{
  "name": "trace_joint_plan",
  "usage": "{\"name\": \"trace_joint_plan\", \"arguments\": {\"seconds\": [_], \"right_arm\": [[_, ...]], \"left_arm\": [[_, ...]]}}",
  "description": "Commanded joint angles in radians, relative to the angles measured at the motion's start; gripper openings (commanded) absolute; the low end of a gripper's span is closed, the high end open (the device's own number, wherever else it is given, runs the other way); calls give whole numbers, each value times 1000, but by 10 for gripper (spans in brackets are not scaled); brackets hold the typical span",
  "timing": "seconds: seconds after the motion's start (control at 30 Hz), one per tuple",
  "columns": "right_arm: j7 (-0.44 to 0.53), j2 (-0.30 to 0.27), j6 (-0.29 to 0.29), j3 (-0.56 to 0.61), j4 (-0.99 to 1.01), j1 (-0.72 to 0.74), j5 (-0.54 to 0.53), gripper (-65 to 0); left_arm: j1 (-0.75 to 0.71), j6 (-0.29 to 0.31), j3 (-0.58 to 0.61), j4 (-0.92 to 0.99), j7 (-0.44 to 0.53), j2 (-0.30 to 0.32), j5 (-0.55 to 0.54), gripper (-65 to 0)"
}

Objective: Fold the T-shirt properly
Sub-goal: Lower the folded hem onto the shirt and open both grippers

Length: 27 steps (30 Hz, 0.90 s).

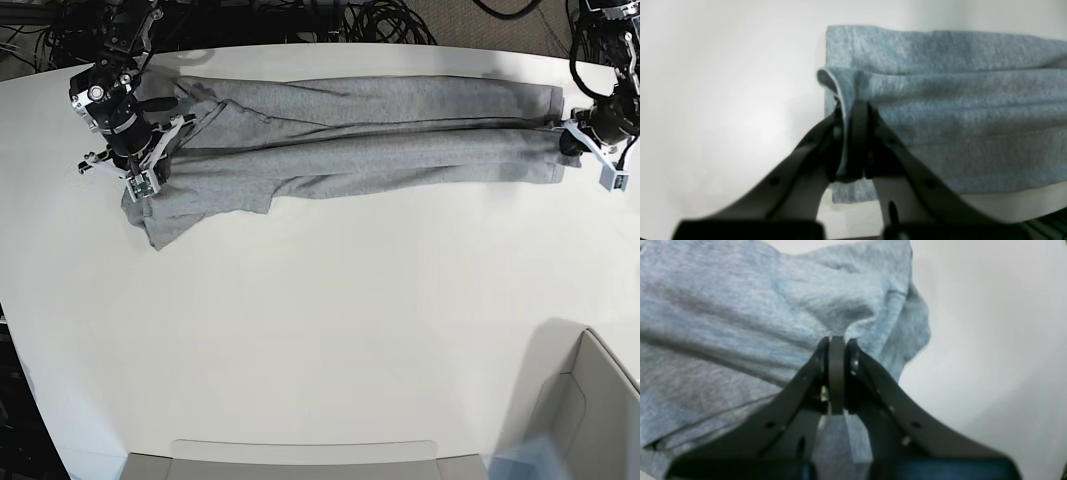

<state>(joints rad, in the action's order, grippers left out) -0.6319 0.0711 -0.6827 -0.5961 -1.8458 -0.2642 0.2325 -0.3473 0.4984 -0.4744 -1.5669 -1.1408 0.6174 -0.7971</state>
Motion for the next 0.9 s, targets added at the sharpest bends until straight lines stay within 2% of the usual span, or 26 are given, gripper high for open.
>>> {"name": "trace_joint_plan", "arguments": {"seconds": [0.0, 0.37, 0.43, 0.5, 0.57, 0.73, 0.87], "right_arm": [[16, -3, -15, -18, -27, 4, -11, -650], [13, 12, -15, -35, -33, -42, -3, -650], [13, 12, -15, -35, -33, -42, -3, -650], [13, 12, -15, -35, -33, -43, -3, -615], [13, 12, -15, -35, -33, -43, -3, -573], [13, 12, -15, -35, -33, -43, -3, -470], [13, 11, -15, -34, -10, -42, -3, -445]], "left_arm": [[-2, -2, -17, -13, 11, 26, 8, -650], [-16, -2, -13, -13, 9, 25, 9, -649], [-26, -2, -17, -13, 11, 25, 9, -547], [-31, -2, -19, -14, 15, 25, 9, -425], [-32, -2, -19, -14, 41, 25, 9, -350], [-55, -2, -19, -14, 68, 28, 9, -342], [-54, 0, -11, -14, 66, 31, 9, -338]]}}
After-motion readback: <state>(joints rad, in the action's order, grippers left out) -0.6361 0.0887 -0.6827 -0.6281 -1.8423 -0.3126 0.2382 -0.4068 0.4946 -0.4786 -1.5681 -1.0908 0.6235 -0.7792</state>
